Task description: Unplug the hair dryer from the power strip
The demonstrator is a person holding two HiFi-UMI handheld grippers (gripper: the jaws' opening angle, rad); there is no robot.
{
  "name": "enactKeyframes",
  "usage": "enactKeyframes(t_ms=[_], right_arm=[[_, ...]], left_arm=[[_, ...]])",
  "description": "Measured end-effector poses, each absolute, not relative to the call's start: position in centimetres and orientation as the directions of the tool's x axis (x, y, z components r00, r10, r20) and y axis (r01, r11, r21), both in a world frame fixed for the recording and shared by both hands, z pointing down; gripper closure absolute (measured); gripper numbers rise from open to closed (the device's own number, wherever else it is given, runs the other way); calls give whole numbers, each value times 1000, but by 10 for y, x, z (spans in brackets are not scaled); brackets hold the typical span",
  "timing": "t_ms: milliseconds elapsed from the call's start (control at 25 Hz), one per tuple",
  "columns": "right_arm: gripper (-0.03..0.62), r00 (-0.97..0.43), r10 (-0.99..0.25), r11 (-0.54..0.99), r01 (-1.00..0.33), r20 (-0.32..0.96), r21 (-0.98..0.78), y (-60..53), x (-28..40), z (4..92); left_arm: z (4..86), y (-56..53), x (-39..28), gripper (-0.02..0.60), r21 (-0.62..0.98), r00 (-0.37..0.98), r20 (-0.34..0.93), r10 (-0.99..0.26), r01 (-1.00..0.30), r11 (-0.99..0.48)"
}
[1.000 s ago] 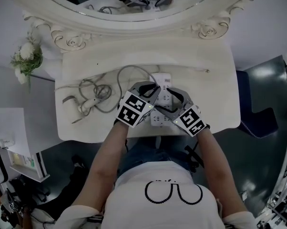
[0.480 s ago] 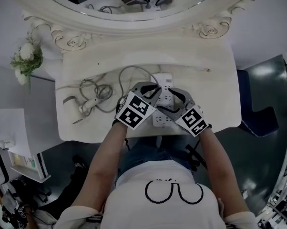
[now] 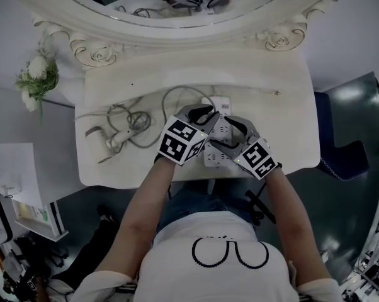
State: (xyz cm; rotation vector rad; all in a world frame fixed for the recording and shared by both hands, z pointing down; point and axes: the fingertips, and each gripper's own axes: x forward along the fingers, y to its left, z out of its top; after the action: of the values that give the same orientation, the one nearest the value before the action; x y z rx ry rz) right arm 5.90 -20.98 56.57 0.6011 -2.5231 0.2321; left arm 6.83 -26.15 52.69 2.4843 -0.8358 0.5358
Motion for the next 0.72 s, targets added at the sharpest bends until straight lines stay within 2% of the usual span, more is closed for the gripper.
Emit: enactKeyframes(t_ms=[120, 160, 360, 440, 560, 720], right_arm=[[264, -758, -372, 885, -464, 535, -42, -210, 58, 565], [264, -758, -373, 884, -466, 534, -43, -210, 58, 565], [268, -760, -372, 882, -468, 534, -52, -210, 59, 565], [269, -761, -363, 886, -460, 538, -52, -208, 58, 564], [269, -763, -350, 893, -446, 543, -52, -207, 58, 564], [270, -761, -360, 887, -459, 540, -55, -209, 59, 564]], left_arm=[[517, -266, 75, 508, 282, 742, 461, -487, -643, -712], [515, -265, 78, 551, 271, 745, 454, -489, -638, -720], [518, -253, 76, 561, 69, 691, 483, -537, -641, -764], [518, -251, 65, 561, 94, 699, 475, -534, -644, -759], [515, -257, 59, 561, 216, 734, 451, -508, -642, -736], [512, -266, 73, 561, 225, 729, 470, -498, -645, -731]])
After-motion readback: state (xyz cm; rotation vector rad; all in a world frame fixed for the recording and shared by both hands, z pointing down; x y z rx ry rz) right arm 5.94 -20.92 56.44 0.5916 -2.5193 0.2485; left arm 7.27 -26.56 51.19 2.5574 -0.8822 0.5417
